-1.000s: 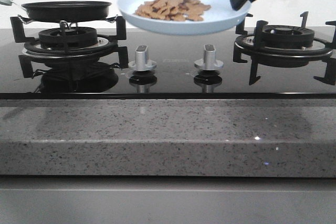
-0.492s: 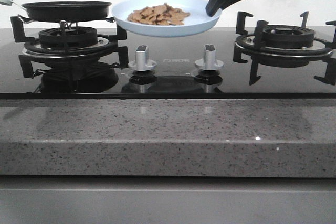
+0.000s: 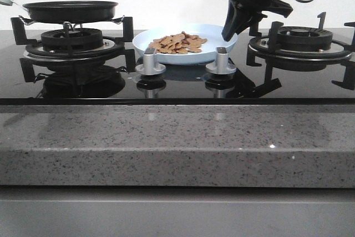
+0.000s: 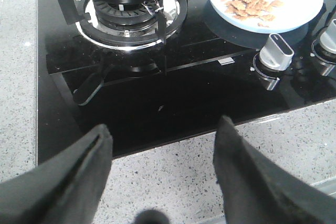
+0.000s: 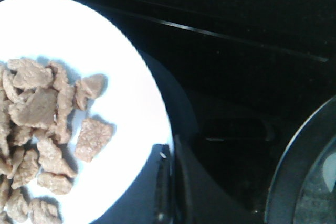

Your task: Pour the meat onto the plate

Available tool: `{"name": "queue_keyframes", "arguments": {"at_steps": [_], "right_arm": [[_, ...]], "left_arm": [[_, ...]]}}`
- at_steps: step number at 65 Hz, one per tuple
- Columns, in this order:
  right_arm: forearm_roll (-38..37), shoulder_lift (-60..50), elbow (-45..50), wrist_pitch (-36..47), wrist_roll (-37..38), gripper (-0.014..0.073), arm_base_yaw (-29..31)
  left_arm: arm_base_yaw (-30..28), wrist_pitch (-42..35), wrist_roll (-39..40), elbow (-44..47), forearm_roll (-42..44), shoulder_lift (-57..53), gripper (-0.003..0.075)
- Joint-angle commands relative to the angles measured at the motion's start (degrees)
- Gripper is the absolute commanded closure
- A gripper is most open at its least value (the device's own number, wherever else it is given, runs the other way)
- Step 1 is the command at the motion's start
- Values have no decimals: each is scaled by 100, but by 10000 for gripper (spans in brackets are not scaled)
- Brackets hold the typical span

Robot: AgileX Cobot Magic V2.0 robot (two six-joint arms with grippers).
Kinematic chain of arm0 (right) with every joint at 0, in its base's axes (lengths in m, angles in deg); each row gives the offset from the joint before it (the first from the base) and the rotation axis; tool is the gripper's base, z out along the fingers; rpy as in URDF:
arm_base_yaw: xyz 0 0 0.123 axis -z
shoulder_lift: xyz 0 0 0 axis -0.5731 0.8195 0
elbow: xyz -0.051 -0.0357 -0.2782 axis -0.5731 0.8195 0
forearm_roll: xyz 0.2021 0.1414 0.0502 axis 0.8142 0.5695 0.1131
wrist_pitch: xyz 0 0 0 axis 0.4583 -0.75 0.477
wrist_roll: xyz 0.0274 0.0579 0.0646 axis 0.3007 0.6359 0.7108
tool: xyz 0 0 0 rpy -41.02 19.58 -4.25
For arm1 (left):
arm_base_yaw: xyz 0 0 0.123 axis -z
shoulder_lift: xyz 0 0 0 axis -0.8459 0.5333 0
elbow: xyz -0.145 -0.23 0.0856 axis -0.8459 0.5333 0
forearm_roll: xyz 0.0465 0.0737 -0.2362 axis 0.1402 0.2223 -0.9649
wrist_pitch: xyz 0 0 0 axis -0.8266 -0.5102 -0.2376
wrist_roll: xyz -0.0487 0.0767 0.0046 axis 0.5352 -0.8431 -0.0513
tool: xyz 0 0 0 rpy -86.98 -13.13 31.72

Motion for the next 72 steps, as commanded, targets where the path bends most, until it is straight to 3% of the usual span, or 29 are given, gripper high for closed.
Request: {"name": "queue_keyframes", "arguments": {"at_steps": [1, 13, 19, 41, 54, 72], "right_arm": [[39, -365, -205, 205, -16, 640, 23], [-43, -365, -205, 139, -16, 364, 23], [-59, -410, -274, 46, -16, 281, 23], [-431, -1438, -193, -391, 17, 287, -195], [-1296, -2684, 1352, 236, 410, 287, -679], [-1371, -4639, 3926, 913, 493, 287, -668]], "left_arm": [[42, -367, 68, -148, -60, -5, 301], [42, -367, 68, -148, -60, -5, 301], [42, -367, 68, -148, -60, -5, 301], [42, -367, 68, -148, -60, -5, 301], [42, -367, 68, -148, -60, -5, 301], [42, -367, 68, -148, -60, -5, 301]]}}
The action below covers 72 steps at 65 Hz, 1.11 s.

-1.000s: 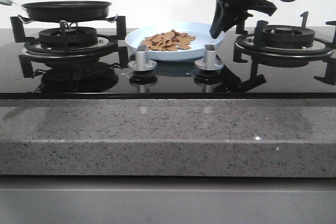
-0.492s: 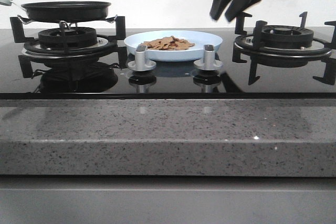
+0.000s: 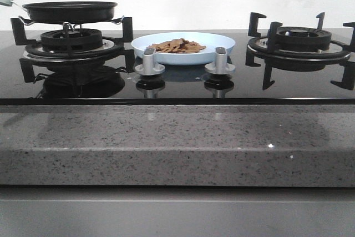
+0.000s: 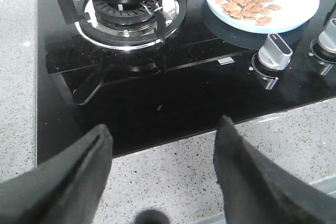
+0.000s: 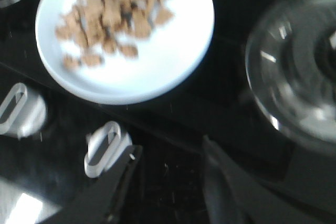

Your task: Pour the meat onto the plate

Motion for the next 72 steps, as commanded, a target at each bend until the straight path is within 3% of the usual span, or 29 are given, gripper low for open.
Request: {"name": "queue_keyframes", "arguments": {"at_steps": [1, 14, 33, 51, 72], "right_arm": [[-35, -850, 543, 544, -7, 287, 23], [-40, -2290, 1960, 819, 118, 287, 182], [-40, -3978, 3213, 223, 206, 287, 691], [-40, -5162, 3613, -464, 206, 287, 691], [-40, -5385, 3648, -558, 206, 287, 691]], "left_arm": [[42, -367, 68, -148, -60, -5, 301], [42, -367, 68, -148, -60, -5, 301], [42, -367, 68, -148, -60, -5, 301], [42, -367, 68, -148, -60, -5, 301], [42, -367, 68, -148, -60, -5, 301]]}}
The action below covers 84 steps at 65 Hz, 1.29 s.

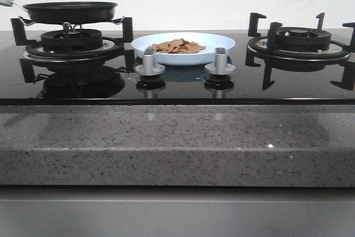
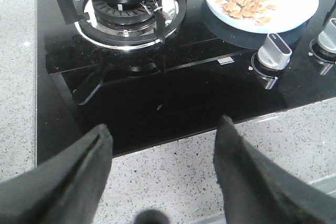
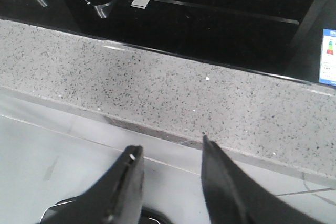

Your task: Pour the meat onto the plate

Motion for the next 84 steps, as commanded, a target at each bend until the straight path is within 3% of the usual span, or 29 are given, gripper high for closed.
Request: {"name": "queue_keyframes", "arguments": {"at_steps": [1, 21, 26, 30, 40, 44, 84], "right_arm": [[-28, 22, -131, 303, -30, 287, 35], [-28, 22, -131, 328, -30, 288, 35], [-28, 22, -131, 347, -30, 335, 35], [-28, 22, -131, 366, -30, 417, 35], [-28, 22, -131, 365, -30, 630, 35], [-28, 22, -131, 365, -30, 664, 35], [-22, 22, -131, 251, -30, 663, 35]], "left_arm": [[42, -377, 68, -148, -60, -5, 301], [42, -540, 68, -148, -60, -5, 302], [42, -540, 68, -148, -60, -5, 309], [42, -540, 68, -148, -60, -5, 372], [42, -540, 68, -148, -60, -5, 641], [42, -540, 68, -148, -60, -5, 738], [42, -540, 68, -148, -60, -5, 741]]}}
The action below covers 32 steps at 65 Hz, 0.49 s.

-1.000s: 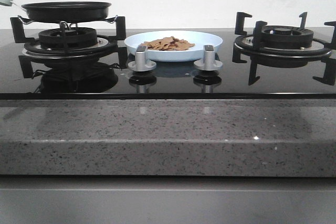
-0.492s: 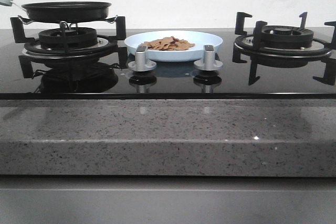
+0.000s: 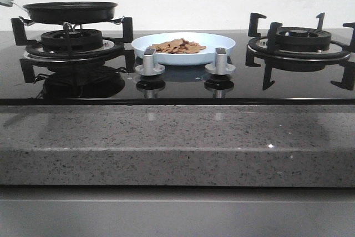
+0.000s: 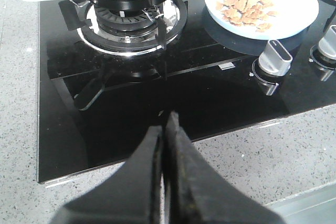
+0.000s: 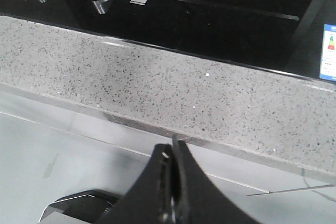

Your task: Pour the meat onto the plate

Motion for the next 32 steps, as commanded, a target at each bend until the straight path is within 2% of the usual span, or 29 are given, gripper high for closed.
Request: {"name": "queue_keyframes", "arguments": {"at_steps": [1, 7, 13, 32], "right_arm": [[-22, 22, -144, 295, -30, 663, 35], [-22, 22, -144, 295, -30, 663, 35], [-22, 22, -144, 295, -30, 663, 35], [-17, 22, -144, 295, -30, 663, 35]], "left_arm": [[42, -438, 68, -148, -60, -5, 741], [42, -449, 68, -89, -60, -89, 741], [-226, -653, -44, 174, 115, -526, 741], [-952, -2777, -44, 2499, 75, -2563, 741]]}}
